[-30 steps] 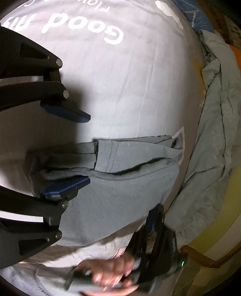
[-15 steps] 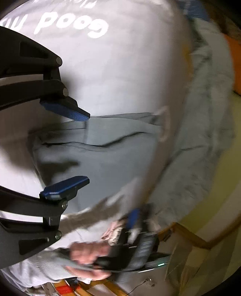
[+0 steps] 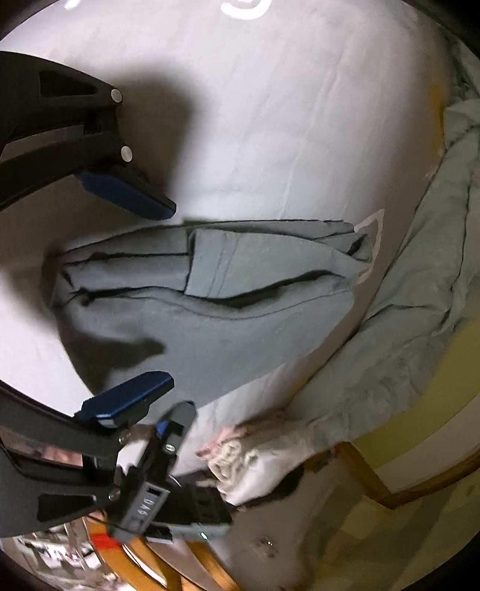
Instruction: Fold small clothes
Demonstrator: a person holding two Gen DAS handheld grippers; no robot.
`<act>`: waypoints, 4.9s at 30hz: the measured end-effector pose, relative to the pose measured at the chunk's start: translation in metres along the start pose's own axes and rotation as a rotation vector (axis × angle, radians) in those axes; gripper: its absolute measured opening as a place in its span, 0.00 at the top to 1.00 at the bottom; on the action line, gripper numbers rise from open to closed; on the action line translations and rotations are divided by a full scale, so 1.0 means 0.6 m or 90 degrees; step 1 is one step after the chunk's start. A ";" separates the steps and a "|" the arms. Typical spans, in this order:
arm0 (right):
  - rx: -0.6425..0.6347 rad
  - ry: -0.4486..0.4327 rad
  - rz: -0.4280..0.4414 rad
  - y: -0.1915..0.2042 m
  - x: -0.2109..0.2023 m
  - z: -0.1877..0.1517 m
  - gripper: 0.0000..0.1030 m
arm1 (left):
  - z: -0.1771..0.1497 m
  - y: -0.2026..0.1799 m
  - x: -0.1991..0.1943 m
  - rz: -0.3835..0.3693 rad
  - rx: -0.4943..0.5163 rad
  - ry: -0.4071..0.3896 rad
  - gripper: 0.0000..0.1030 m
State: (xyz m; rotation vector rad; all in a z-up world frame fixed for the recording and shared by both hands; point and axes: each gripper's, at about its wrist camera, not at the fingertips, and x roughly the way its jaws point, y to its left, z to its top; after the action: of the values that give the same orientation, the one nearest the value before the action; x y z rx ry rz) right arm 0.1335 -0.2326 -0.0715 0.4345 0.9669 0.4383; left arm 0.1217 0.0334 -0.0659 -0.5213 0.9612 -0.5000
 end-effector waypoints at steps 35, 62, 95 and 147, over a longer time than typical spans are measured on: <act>-0.094 -0.407 -0.223 -0.146 -0.540 0.239 0.73 | 0.213 -0.654 0.264 -0.118 0.361 -0.140 0.82; -0.012 -0.492 -0.387 -0.223 -0.565 0.161 0.15 | 0.134 -0.625 0.162 0.040 0.470 -0.350 0.01; -0.013 -0.562 -0.494 -0.065 -0.287 -0.115 0.01 | -0.071 -0.286 0.084 0.221 0.375 -0.414 0.01; -0.062 -0.572 -0.533 -0.041 -0.282 -0.121 0.01 | -0.075 -0.276 0.075 0.220 0.355 -0.406 0.01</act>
State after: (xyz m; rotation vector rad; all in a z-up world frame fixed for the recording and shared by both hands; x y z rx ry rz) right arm -0.0081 -0.3325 -0.0053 0.0747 0.1831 -0.4568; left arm 0.0769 -0.1299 -0.0133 0.0107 0.2604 -0.2404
